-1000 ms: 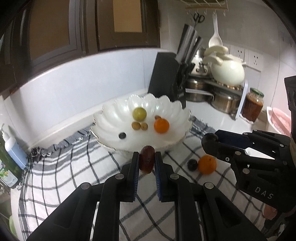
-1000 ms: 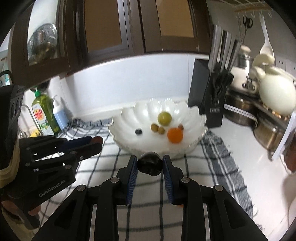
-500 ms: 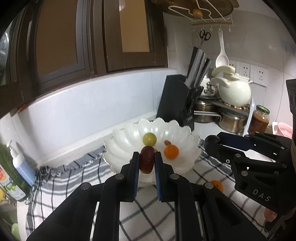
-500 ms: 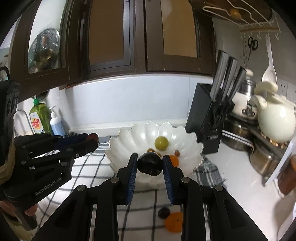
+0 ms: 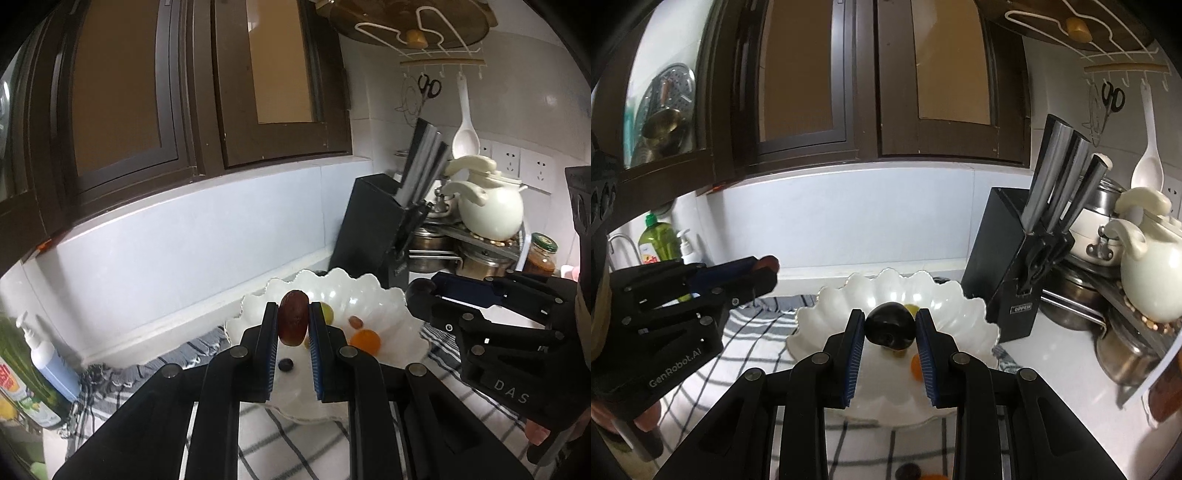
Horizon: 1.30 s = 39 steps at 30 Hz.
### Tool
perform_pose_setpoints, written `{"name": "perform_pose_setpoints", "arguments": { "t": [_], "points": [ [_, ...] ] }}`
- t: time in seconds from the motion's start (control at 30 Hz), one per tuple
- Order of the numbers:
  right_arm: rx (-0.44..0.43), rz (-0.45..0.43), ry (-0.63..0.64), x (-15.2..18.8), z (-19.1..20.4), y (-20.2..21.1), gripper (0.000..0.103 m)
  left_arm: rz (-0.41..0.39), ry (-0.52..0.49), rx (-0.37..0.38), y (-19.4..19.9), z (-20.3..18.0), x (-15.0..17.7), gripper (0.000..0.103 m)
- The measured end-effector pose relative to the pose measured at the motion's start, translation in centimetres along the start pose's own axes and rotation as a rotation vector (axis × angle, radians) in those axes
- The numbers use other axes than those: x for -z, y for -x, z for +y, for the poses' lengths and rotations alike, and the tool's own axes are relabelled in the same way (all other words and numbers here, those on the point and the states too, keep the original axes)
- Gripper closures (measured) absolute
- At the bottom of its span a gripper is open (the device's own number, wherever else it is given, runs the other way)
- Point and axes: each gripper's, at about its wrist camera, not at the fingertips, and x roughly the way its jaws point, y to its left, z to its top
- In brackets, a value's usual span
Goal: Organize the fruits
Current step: 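Carry both plums up over the white bowl, then lower the dark red plum into the bowl with the left tool while the right tool releases the dark plum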
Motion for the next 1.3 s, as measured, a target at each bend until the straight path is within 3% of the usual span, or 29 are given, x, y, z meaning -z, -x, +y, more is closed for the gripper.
{"name": "perform_pose_setpoints", "arguments": {
  "t": [0.23,0.57,1.3],
  "points": [
    [0.001,0.055,-0.028,-1.4,-1.5,-3.5,0.073,0.049,0.006,0.024,-3.2,0.5,-1.5,0.086],
    [0.019,0.168,-0.056,-2.2,-3.7,-8.9,0.073,0.179,0.035,0.048,-9.5,1.3,-2.2,0.086],
    [0.014,0.442,-0.111,0.0,-5.8,-17.9,0.073,0.467,0.08,0.082,-19.8,2.1,0.9,0.086]
  ]
}}
